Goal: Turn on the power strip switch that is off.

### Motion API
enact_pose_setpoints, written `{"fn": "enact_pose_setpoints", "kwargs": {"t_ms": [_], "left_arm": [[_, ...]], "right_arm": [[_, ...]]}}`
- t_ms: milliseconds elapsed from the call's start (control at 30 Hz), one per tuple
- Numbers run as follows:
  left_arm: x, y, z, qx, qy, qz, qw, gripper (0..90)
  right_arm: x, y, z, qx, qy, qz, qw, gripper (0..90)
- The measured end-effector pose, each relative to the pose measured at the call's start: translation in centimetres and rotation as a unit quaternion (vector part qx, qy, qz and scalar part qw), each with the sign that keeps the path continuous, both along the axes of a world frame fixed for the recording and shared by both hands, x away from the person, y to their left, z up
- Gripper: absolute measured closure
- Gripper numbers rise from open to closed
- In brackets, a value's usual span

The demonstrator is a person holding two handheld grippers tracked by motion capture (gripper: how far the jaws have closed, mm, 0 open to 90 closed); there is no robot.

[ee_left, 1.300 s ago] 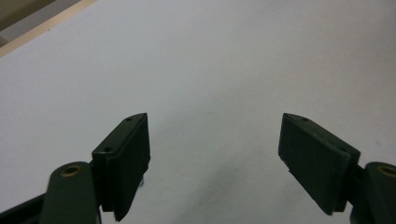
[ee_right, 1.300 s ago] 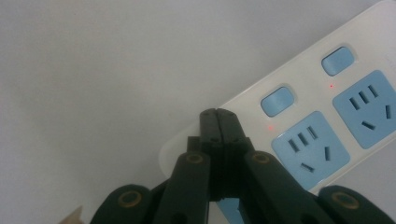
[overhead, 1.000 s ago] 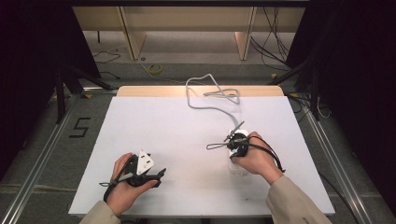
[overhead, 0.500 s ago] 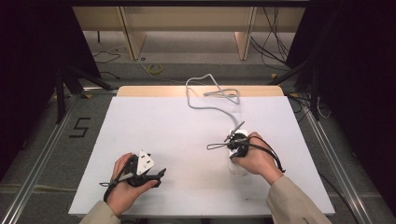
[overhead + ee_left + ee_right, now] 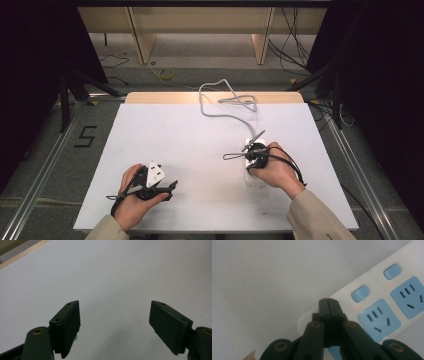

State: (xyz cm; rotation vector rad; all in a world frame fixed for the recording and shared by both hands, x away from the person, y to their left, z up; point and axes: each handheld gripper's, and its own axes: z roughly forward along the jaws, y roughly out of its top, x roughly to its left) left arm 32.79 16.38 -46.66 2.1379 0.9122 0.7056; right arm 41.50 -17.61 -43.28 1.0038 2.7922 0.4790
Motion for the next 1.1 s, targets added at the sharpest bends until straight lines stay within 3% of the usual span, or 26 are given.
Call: {"fn": "enact_pose_setpoints", "kwargs": {"t_ms": [1100], "left_arm": [[-0.01, -0.02, -0.02, -0.004, -0.001, 0.002, 1.0000, 25.1]], "right_arm": [[-0.15, 0.06, 0.29, 0.003, -0.007, 0.002, 1.0000, 90.0]]}}
